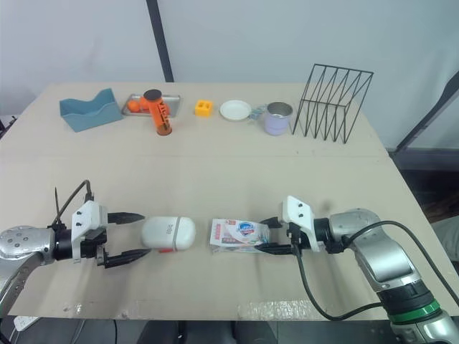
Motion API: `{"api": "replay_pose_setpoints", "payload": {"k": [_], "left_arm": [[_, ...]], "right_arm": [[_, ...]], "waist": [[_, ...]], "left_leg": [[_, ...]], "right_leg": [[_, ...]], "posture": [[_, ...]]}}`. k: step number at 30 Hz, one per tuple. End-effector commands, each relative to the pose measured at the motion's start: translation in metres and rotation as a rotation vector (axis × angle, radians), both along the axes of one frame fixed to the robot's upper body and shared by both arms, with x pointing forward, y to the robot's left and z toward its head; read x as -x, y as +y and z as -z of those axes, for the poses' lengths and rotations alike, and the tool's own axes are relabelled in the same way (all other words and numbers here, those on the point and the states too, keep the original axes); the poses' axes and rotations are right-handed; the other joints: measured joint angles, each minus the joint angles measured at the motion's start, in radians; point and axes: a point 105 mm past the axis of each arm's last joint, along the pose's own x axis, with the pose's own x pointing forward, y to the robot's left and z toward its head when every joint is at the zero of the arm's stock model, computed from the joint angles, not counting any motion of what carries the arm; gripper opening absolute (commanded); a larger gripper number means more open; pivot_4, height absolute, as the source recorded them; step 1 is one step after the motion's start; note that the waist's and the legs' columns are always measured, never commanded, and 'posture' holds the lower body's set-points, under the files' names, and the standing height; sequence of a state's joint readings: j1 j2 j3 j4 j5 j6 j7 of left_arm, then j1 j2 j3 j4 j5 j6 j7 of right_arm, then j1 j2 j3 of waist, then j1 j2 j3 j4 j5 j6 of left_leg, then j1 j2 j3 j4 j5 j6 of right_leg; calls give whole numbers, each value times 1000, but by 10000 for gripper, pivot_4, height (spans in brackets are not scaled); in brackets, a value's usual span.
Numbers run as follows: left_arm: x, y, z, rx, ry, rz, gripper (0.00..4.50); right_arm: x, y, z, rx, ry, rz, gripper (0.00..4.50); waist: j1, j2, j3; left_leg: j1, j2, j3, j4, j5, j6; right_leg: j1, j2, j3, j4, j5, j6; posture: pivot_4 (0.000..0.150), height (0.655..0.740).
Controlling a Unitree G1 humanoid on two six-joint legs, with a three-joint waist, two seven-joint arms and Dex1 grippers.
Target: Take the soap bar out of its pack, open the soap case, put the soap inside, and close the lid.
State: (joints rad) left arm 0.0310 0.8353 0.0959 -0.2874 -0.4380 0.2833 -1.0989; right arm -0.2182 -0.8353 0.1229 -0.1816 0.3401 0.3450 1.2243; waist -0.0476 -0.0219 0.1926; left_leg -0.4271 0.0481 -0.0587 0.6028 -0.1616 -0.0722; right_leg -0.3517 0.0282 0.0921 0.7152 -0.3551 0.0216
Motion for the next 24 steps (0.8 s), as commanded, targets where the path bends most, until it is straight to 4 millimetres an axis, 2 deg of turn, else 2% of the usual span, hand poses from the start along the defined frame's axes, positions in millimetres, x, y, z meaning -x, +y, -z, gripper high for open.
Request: {"api": "replay_pose_setpoints", "payload": {"k": [1,10,15,24], "left_arm": [[1,-2,-9,6,-42,10,45000],[0,-1,-9,-1,-42,6,45000],[-1,-1,-10,-1,-44,5,45000],[-3,-2,-10,-1,-49,5,45000]], "right_arm": [[4,1,-1,18,-12,-31,29364],[1,3,4,31,-26,-11,29364],[0,5,0,27,-39,-17,17559],[6,5,-13,39,-58,-59,17559]], "waist": [[0,0,0],[0,0,0],[0,0,0],[0,-1,0]], "left_leg": [[0,0,0,0,0,0],[0,0,0,0,0,0],[0,0,0,0,0,0],[0,0,0,0,0,0]], "right_leg": [[0,0,0,0,0,0],[0,0,0,0,0,0],[0,0,0,0,0,0],[1,0,0,0,0,0]], "posture": [[1500,7371],[1500,7371],[1500,7371],[1500,7371]]}}
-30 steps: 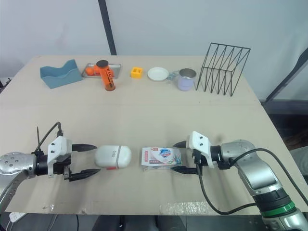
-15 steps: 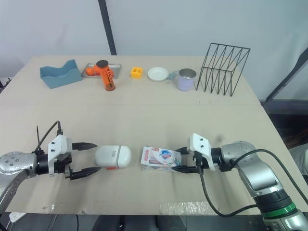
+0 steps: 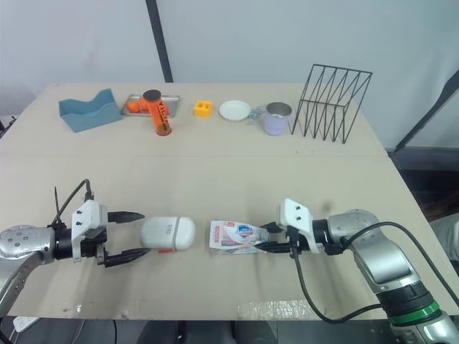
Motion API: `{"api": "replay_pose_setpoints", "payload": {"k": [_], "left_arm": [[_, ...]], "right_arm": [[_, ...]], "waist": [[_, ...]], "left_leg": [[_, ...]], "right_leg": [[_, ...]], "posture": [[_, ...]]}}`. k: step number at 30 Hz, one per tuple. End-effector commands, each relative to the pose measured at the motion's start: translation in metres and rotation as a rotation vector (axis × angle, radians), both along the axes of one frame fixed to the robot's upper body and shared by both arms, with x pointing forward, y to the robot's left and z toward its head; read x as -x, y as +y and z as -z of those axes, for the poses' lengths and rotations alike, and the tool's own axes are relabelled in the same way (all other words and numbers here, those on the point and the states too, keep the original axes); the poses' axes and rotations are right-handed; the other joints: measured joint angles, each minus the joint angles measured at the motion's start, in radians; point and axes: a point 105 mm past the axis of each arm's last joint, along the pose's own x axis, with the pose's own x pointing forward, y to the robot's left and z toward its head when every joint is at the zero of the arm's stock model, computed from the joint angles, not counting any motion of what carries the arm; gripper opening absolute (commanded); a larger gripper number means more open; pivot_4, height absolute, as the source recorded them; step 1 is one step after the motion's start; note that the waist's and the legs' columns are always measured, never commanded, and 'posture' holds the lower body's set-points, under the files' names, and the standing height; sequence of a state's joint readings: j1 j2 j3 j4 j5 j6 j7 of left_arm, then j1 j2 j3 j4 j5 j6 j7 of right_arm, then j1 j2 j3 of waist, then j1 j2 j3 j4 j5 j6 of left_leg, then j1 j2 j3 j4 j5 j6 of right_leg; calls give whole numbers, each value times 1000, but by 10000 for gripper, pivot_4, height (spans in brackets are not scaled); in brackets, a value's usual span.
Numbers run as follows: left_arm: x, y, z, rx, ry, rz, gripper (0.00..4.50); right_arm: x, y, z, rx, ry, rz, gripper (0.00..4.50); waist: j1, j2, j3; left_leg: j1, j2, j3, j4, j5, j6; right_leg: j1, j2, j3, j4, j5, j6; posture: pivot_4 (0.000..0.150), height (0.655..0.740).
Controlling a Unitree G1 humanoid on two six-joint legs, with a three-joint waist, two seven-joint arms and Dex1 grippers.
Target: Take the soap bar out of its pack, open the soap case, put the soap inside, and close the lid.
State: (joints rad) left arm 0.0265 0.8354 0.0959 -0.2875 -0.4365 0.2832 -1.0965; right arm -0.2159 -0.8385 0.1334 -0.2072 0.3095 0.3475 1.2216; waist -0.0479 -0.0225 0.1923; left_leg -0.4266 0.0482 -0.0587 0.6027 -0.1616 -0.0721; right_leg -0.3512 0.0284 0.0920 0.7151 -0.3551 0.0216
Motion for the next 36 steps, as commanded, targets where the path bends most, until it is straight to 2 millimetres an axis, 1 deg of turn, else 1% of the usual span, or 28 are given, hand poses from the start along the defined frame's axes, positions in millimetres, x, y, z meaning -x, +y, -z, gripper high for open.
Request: {"api": "replay_pose_setpoints", "payload": {"k": [1,5,8,12,17,19,21,23,25,28,29,30,32,34,35,36], "left_arm": [[-2,-2,-9,1,-43,7,45000],[-3,-2,-7,-2,-42,8,45000],[-3,-2,-6,-3,-41,9,45000],[-4,-3,-4,-3,-39,12,45000],[-5,-4,-2,-4,-38,15,45000],[-6,-4,-3,-3,-41,14,45000],[-7,-5,-5,13,-50,13,45000],[-8,-6,-7,17,-62,15,45000],[-9,-8,-9,25,-80,12,45000],[-5,-12,-16,59,-91,35,45000],[-4,-12,-18,63,-92,44,45000],[-2,-12,-18,61,-90,48,45000],[0,-10,-17,51,-80,61,45000],[0,-10,-16,42,-80,66,45000],[-1,-9,-15,36,-80,66,45000],[-1,-9,-15,33,-80,66,45000]], "right_arm": [[4,0,-17,19,-51,-50,17559],[-5,-21,-38,118,-106,-26,17559],[-12,-36,-49,203,-137,-2,17559],[-17,-55,-56,298,-136,22,17559],[-14,-73,-61,424,-111,6,17559],[-14,-78,-66,446,-107,15,17559],[-9,-70,-72,399,-108,-26,17559],[2,-63,-71,372,-79,-88,17559],[-10,-67,-66,378,-111,-18,17559],[13,-55,-62,321,-43,-116,17559],[9,-56,-62,325,-56,-94,17559],[-1,-62,-61,340,-88,-37,17559],[7,-63,-58,354,-66,-77,17559],[8,-69,-57,391,-70,-94,17559],[-11,-80,-59,411,-121,2,17559],[-24,-87,-61,423,-156,72,17559]], "waist": [[0,0,0],[0,1,1],[0,1,1],[0,1,1],[0,2,1],[0,2,1],[0,2,1],[0,3,1],[0,3,2],[1,2,2],[1,3,2],[1,3,2],[0,3,2],[1,3,2],[0,3,2],[-1,3,2]], "left_leg": [[0,0,0,0,0,0],[0,0,0,0,0,0],[0,0,0,0,0,0],[0,0,0,0,0,0],[0,0,0,0,0,0],[0,0,1,0,0,0],[0,0,1,0,0,0],[0,0,1,0,0,0],[0,0,1,0,0,0],[0,-1,1,0,0,0],[0,-1,0,0,0,0],[0,-1,0,0,0,0],[0,-1,1,1,0,0],[0,0,1,1,0,0],[0,0,1,1,0,0],[0,0,1,1,0,0]], "right_leg": [[0,0,0,0,0,0],[0,0,0,0,0,0],[0,0,0,0,0,0],[0,0,0,0,0,0],[0,-1,0,0,0,0],[0,-1,0,0,0,0],[-1,-1,1,0,0,0],[0,0,1,0,0,0],[0,-1,1,0,0,0],[0,-1,0,0,0,0],[0,-1,0,0,0,0],[0,-1,0,0,0,0],[0,-1,1,0,0,0],[0,-1,1,0,0,0],[0,-1,1,0,0,0],[0,-1,1,0,0,0]], "posture": [[1500,7371],[1500,7371],[1500,7371],[1500,7371],[1500,7371],[1500,7371],[1500,7371],[1500,7371],[1500,7371],[1500,7371],[1500,7371],[1500,7371],[1500,7371],[1500,7371],[1500,7371],[1500,7371]]}}
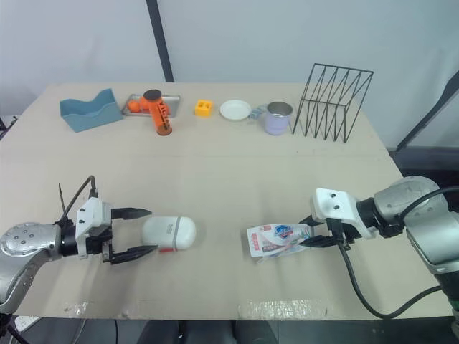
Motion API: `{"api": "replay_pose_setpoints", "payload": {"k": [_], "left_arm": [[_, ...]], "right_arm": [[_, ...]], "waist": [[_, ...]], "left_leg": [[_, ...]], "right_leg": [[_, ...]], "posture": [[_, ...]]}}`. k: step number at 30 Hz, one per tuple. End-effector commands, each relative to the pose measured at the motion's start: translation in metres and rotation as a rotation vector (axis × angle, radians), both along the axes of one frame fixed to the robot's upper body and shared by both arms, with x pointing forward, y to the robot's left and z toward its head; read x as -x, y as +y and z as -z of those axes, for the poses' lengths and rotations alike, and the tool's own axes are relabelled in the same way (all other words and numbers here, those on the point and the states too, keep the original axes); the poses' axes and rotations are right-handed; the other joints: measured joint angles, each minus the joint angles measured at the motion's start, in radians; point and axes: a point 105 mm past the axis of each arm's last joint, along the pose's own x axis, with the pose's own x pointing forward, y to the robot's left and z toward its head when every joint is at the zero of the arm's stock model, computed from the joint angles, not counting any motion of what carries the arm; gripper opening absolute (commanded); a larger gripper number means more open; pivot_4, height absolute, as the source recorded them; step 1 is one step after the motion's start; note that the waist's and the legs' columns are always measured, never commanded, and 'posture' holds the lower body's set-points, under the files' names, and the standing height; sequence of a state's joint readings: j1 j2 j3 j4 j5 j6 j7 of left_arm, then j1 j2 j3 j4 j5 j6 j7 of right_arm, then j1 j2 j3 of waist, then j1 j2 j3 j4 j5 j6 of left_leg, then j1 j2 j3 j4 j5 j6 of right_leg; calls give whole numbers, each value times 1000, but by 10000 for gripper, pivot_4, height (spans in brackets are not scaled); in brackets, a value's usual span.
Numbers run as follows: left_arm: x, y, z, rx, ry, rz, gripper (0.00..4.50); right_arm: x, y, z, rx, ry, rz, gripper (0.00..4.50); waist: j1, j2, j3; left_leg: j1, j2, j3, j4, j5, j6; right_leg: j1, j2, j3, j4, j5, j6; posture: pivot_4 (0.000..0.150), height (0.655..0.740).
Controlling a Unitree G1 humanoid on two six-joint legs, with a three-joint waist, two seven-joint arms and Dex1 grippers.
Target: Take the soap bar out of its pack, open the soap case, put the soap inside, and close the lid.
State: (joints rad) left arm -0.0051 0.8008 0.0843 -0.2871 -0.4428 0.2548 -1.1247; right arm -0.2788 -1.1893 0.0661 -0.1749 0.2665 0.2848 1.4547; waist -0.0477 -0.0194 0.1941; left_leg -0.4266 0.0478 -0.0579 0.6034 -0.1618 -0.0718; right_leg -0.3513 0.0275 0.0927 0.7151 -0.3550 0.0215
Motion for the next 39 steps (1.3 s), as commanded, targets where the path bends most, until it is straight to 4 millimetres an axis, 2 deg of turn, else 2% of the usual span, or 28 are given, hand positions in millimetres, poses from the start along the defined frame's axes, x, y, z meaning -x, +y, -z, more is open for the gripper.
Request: {"api": "replay_pose_setpoints", "payload": {"k": [1,3,4,6,7,9,10,13,14,16,20,24,28,31,34,36,37,39], "left_arm": [[-1,3,-8,-14,-46,10,45000],[-2,3,-8,-19,-48,9,45000],[-3,3,-8,-20,-50,9,45000],[-4,3,-7,-20,-53,7,45000],[-5,2,-7,-20,-53,8,45000],[-5,2,-6,-21,-52,12,45000],[-5,2,-6,-22,-53,12,45000],[-6,2,-6,-24,-53,10,45000],[-7,2,-6,-24,-53,10,45000],[-8,3,-5,-27,-55,7,45000],[-9,4,-4,-30,-57,6,45000],[-9,4,-3,-34,-61,6,45000],[-9,6,-2,-43,-61,3,45000],[-10,6,-2,-43,-62,2,45000],[-10,6,-2,-41,-64,1,45000],[-10,6,-1,-43,-64,1,45000],[-9,6,-1,-43,-63,0,45000],[-9,6,0,-44,-61,-1,45000]], "right_arm": [[-27,-19,-15,45,-142,104,17559],[-1,-7,-12,14,-31,-9,17559],[-5,-8,-14,13,-53,7,17559],[-29,-18,-17,37,-156,117,17559],[-27,-18,-16,42,-147,103,17559],[-1,-7,-13,20,-44,3,17559],[2,-5,-14,15,-33,-11,17559],[-17,-15,-21,24,-123,87,17559],[-14,-14,-22,23,-112,77,17559],[-26,-25,-33,36,-182,135,17559],[-7,-27,-32,74,-106,61,17559],[-11,-36,-35,143,-148,89,17559],[-9,-28,-52,220,-202,40,17559],[-9,-28,-53,315,-229,5,17559],[-13,-27,-61,291,-250,28,17559],[-9,-26,-58,281,-217,13,17559],[-10,-31,-59,329,-239,15,17559],[-7,-17,-66,287,-248,-13,17559]], "waist": [[-3,0,0],[0,0,0],[2,0,0],[0,1,1],[-1,1,1],[0,2,1],[2,2,1],[2,2,1],[-1,2,1],[-1,2,1],[0,3,1],[2,3,2],[0,3,1],[-1,4,1],[0,4,2],[0,4,2],[0,4,2],[0,4,1]], "left_leg": [[0,0,1,0,0,0],[1,0,1,0,0,0],[1,0,1,-1,0,0],[0,0,0,-1,-1,1],[0,0,0,0,-1,1],[0,0,1,0,0,0],[0,0,1,0,0,1],[-1,0,0,0,-1,1],[-1,0,0,0,-1,1],[0,0,1,1,0,1],[1,0,2,0,-1,1],[0,0,1,0,-1,2],[0,0,2,1,-1,2],[1,0,2,1,-1,2],[1,0,2,0,-1,2],[0,0,2,0,-1,2],[0,0,2,0,-1,2],[0,0,2,0,-1,2]], "right_leg": [[0,0,0,0,0,0],[0,0,2,0,0,0],[0,0,1,0,0,0],[-1,1,0,0,0,-1],[-1,0,0,0,0,-1],[-1,0,1,0,0,-1],[0,0,1,0,0,-1],[0,0,0,0,0,-1],[0,0,0,0,0,-1],[0,0,2,0,0,0],[0,0,2,0,0,0],[0,0,1,-1,0,-1],[0,0,2,0,0,-1],[0,0,2,0,0,0],[0,0,2,0,0,0],[0,0,2,0,0,-1],[0,0,2,0,0,-1],[0,-1,2,0,0,-1]], "posture": [[1500,7371],[1500,7371],[1500,7371],[1500,7371],[1500,7371],[1500,7371],[1500,7371],[1500,7371],[1500,7371],[1500,7371],[1500,7371],[1500,7371],[1500,7371],[1500,7371],[1500,7371],[1500,7371],[1500,7371],[1500,7371]]}}
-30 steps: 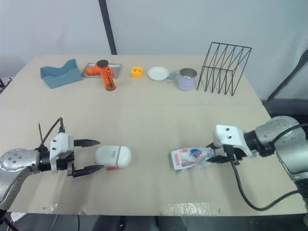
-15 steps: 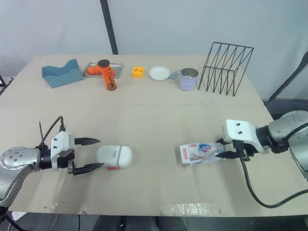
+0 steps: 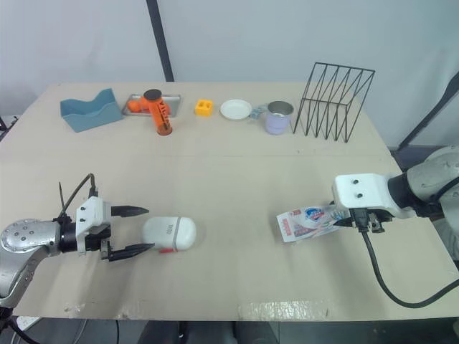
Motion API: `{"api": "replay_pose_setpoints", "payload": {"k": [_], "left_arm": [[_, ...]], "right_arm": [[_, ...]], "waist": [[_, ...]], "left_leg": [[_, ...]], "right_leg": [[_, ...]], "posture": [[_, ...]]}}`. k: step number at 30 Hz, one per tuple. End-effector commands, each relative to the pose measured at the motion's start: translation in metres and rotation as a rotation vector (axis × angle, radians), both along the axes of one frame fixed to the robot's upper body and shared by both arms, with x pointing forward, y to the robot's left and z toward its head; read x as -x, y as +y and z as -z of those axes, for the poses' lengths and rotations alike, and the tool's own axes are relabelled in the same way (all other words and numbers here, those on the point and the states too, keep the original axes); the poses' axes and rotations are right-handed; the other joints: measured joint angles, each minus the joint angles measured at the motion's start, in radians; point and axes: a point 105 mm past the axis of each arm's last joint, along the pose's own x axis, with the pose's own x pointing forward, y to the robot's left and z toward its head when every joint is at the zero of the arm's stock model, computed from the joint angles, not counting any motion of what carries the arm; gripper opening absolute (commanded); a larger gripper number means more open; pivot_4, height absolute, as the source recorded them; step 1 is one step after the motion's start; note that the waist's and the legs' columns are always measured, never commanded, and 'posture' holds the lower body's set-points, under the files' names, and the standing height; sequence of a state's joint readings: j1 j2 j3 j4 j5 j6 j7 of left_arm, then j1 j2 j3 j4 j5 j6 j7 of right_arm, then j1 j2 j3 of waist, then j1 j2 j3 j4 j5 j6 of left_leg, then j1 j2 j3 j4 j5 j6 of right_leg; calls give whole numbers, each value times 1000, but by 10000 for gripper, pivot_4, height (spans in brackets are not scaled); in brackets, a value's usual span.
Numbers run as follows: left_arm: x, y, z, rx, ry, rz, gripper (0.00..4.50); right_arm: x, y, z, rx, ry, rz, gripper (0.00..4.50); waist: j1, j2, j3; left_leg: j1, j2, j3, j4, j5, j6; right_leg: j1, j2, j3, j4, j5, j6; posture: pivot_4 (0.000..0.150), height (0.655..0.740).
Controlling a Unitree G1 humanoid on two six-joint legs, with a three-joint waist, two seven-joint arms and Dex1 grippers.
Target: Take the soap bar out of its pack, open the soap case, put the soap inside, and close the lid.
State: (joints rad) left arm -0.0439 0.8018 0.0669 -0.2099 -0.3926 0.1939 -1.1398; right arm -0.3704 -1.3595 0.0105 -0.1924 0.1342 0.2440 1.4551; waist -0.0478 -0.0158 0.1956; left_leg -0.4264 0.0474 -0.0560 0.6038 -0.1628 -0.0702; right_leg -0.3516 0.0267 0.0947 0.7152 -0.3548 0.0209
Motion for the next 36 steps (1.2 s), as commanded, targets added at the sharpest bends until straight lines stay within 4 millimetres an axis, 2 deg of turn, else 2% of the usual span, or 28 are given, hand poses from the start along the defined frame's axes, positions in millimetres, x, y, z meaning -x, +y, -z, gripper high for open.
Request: {"api": "replay_pose_setpoints", "payload": {"k": [1,3,5,7,8,10,11,13,15,16,17,18,19,20,23,25,27,30,33,36], "left_arm": [[0,-1,-4,-1,-32,6,45000],[0,-2,-4,3,-32,7,45000],[0,-2,-4,3,-34,7,45000],[0,-2,-4,4,-34,7,45000],[0,-2,-4,4,-35,6,45000],[-1,-2,-4,7,-37,5,45000],[-1,-2,-4,7,-36,5,45000],[-1,-3,-3,6,-36,8,45000],[-1,-3,-3,7,-37,6,45000],[-1,-3,-2,7,-37,6,45000],[-1,-3,-3,7,-37,7,45000],[-2,-3,-3,7,-38,6,45000],[-2,-3,-3,6,-38,6,45000],[-2,-2,-3,5,-38,6,45000],[-3,-2,-4,0,-42,6,45000],[-3,-2,-4,-1,-45,4,45000],[-3,-2,-4,-5,-44,7,45000],[-4,-1,-4,-10,-44,6,45000],[-5,-1,-4,-13,-47,5,45000],[-5,-1,-4,-16,-47,7,45000]], "right_arm": [[7,13,-14,8,-18,-58,17559],[5,7,-8,17,-10,-47,17559],[-10,3,-15,-12,-96,6,17559],[14,17,-10,-54,26,-84,17559],[15,18,-10,-65,30,-83,17559],[0,8,-11,-49,-47,-9,17559],[3,4,-6,-25,-19,-19,17559],[25,10,5,-17,109,-89,17559],[-1,2,-4,-43,-29,15,17559],[1,1,-2,-30,-18,5,17559],[14,9,2,-49,51,-45,17559],[13,10,0,-56,40,-41,17559],[0,4,-3,-59,-21,4,17559],[-3,0,-2,-57,-29,18,17559],[27,26,3,-149,129,-96,17559],[2,18,-3,-146,9,-7,17559],[12,17,0,-132,60,-38,17559],[3,-3,-2,-93,18,43,17559],[13,-4,4,-90,67,45,17559],[15,-22,8,-50,73,101,17559]], "waist": [[0,0,0],[0,0,0],[0,0,0],[0,0,0],[0,0,0],[-1,0,0],[-1,0,0],[0,0,0],[1,0,0],[3,0,0],[3,0,0],[3,0,0],[2,0,0],[2,0,0],[-1,1,0],[0,1,0],[0,1,0],[0,1,0],[0,0,0],[0,0,0]], "left_leg": [[0,0,0,0,0,0],[0,0,0,0,0,0],[0,0,0,0,0,0],[0,0,0,0,0,0],[0,0,0,0,0,0],[0,0,0,0,0,0],[0,0,0,0,0,0],[-1,0,-1,0,0,1],[-1,0,0,1,0,0],[-1,0,0,1,0,0],[0,-1,-1,1,0,0],[-1,-1,-1,1,0,0],[0,0,-1,1,0,1],[0,0,-1,1,0,1],[0,0,1,1,0,0],[1,0,1,0,0,0],[1,0,0,0,0,0],[0,0,0,0,0,0],[1,0,0,1,0,0],[1,0,0,1,0,0]], "right_leg": [[0,0,0,0,0,0],[0,0,0,0,0,0],[0,0,0,0,0,0],[0,0,0,0,0,0],[0,1,0,0,0,0],[0,0,0,0,0,0],[0,0,0,0,0,0],[0,0,-1,0,0,0],[0,0,0,0,0,0],[0,-1,-1,0,0,0],[1,-1,-1,0,0,0],[1,-1,-1,0,0,0],[1,-1,-2,0,0,0],[1,0,-1,0,0,0],[0,0,1,0,0,0],[0,1,1,0,0,0],[1,1,0,0,0,0],[1,1,0,0,0,0],[2,0,0,0,0,1],[1,0,0,0,0,0]], "posture": [[1500,7371],[1500,7371],[1500,7371],[1500,7371],[1500,7371],[1500,7371],[1500,7371],[1500,7371],[1500,7371],[1500,7371],[1500,7371],[1500,7371],[1500,7371],[1500,7371],[1500,7371],[1500,7371],[1500,7371],[1500,7371],[1500,7371],[1500,7371]]}}
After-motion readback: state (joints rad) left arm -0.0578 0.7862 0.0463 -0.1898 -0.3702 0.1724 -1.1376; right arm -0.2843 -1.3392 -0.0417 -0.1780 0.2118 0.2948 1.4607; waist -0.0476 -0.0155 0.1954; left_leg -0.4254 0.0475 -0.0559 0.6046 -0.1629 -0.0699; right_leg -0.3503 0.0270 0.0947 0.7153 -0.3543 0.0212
